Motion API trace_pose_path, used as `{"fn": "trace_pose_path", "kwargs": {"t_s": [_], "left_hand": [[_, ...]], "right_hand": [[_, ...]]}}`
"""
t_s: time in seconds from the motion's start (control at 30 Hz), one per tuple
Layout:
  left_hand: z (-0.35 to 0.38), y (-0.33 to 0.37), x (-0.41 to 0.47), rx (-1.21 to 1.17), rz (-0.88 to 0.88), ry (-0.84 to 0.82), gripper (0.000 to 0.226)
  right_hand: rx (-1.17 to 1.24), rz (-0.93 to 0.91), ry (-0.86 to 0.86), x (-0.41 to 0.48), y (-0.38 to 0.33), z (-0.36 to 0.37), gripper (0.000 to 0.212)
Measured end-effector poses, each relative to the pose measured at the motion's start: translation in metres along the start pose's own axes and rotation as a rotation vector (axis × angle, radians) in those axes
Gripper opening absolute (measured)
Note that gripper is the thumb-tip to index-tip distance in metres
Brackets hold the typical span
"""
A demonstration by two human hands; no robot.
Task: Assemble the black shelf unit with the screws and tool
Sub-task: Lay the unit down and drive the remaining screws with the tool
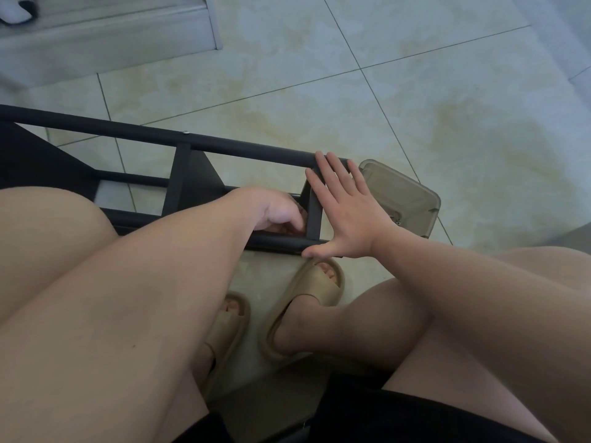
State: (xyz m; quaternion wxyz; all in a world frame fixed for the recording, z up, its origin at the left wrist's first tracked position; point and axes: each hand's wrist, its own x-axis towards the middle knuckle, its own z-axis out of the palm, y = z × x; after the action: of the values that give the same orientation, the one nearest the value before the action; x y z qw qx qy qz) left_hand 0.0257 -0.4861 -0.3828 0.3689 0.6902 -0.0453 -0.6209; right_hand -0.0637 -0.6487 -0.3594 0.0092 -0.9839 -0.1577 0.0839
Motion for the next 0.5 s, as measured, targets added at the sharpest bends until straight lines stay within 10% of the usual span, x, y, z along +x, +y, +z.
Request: {"fn": "trace_pose_path", "kwargs": {"t_s": [0.5], "left_hand": [[-0.0025,0.0057,0.0001,0.050,-0.069,0.032,0.015]], "right_hand": [[-0.008,0.004,-0.019,0.0073,0.0072,-0.0001,0.136]]}}
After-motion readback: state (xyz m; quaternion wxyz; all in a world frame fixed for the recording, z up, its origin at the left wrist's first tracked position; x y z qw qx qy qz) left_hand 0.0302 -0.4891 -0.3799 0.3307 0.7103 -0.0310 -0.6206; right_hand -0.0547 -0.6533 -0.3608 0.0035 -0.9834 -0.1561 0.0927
